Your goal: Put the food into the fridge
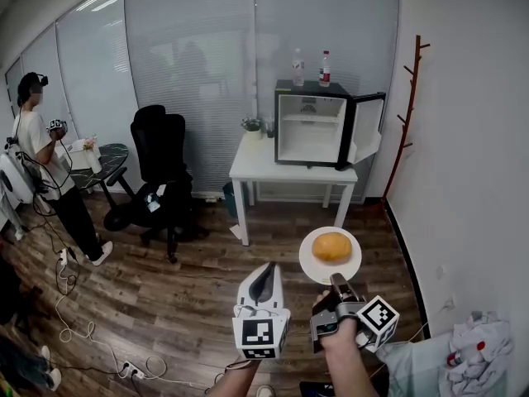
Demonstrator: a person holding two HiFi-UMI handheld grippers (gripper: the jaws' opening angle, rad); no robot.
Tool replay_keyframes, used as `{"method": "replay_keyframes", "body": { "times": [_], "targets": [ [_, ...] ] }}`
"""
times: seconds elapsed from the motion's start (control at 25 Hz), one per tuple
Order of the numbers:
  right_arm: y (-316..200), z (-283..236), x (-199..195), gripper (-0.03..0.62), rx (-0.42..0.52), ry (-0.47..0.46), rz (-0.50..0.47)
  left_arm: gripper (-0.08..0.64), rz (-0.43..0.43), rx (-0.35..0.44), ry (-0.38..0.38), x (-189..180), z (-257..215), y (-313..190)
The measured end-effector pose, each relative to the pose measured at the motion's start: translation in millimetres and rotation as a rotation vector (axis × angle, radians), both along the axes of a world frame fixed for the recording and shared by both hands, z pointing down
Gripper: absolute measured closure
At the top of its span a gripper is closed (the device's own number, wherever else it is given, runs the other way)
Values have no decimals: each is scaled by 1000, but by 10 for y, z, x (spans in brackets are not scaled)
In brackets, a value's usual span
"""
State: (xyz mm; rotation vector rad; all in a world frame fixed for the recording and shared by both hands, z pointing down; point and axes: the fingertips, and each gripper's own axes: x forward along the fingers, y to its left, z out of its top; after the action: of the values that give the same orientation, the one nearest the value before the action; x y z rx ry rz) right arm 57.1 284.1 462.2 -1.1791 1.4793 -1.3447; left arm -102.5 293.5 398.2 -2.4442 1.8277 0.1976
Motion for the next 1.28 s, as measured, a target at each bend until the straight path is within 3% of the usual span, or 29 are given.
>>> {"method": "replay_keyframes", "body": {
  "times": [0.36,0.6,1.28],
  "targets": [
    [-262,35,-182,557,-1,6,21,534,30,3,-6,-177,54,-309],
    [-671,84,-114,557,-2,-2,22,534,36,12,-11,-88,67,-733],
    [-2702,-57,760,557,-3,-25,6,534,17,15,-38,799,-138,-2793]
  ]
}}
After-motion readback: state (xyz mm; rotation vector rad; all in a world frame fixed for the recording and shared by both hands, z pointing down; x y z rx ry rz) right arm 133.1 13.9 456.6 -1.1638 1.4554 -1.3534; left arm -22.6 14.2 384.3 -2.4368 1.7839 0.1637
